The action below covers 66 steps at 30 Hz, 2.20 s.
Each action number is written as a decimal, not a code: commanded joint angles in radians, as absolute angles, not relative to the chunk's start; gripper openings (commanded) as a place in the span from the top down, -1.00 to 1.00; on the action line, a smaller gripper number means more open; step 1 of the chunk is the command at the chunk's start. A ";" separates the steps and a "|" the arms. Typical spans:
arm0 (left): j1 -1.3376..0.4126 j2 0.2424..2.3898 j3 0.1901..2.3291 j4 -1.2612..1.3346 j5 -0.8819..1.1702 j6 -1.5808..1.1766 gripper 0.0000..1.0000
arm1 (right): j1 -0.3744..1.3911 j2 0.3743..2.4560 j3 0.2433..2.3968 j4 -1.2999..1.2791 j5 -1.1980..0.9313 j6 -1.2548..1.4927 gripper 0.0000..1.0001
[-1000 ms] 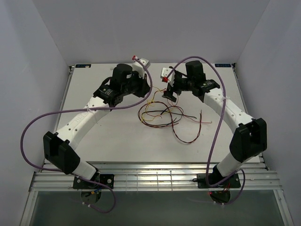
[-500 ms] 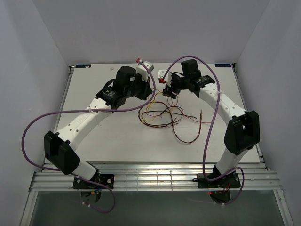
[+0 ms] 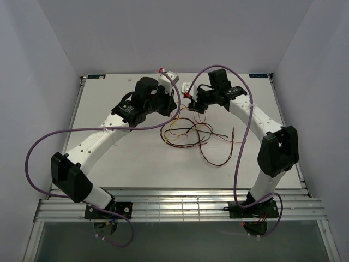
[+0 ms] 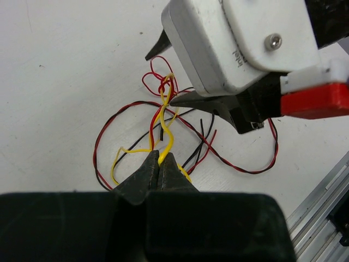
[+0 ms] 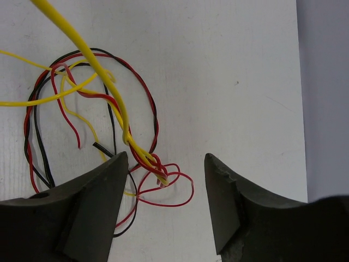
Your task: Untangle the cables
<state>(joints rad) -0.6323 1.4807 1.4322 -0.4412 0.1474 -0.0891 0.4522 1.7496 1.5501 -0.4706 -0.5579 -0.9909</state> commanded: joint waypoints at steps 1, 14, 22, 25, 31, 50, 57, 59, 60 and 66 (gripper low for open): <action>-0.640 1.416 1.425 -0.436 0.141 -0.078 1.00 | 0.457 1.764 1.595 -0.494 -0.604 -1.023 -0.11; -0.638 1.430 1.361 -0.459 -0.102 -0.117 1.00 | 0.445 1.668 1.542 -0.296 -0.496 -0.775 0.85; -0.611 1.454 1.253 -0.482 -0.161 -0.209 1.00 | 0.030 1.500 1.295 0.272 -0.644 0.265 0.85; -0.603 1.444 1.235 -0.482 -0.169 -0.215 1.00 | -0.141 1.499 1.151 0.521 -0.744 0.550 0.85; -0.583 1.430 1.229 -0.495 -0.190 -0.215 1.00 | -0.221 1.468 1.068 0.554 -0.753 0.600 0.85; -0.742 1.502 1.146 -0.293 0.598 -0.042 0.97 | -0.010 1.456 1.104 1.549 -0.939 0.875 0.85; -0.808 1.534 1.190 -0.282 0.523 -0.040 0.88 | 0.213 1.305 1.212 0.553 -0.579 0.112 0.85; -0.807 1.514 1.181 -0.265 0.493 -0.049 1.00 | 0.213 1.305 1.242 0.415 -0.403 0.130 0.85; -0.808 1.503 1.169 -0.258 0.457 -0.060 1.00 | 0.213 1.305 1.239 0.384 -0.324 0.143 0.85; -0.807 1.382 1.105 -0.232 0.273 -0.121 1.00 | 0.207 1.359 1.213 0.146 0.070 0.189 0.85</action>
<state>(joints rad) -0.7967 1.4578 1.1492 -0.1558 0.3737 -0.0822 0.2302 1.3315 1.1782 0.2756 -0.2737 0.2424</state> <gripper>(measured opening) 0.021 0.086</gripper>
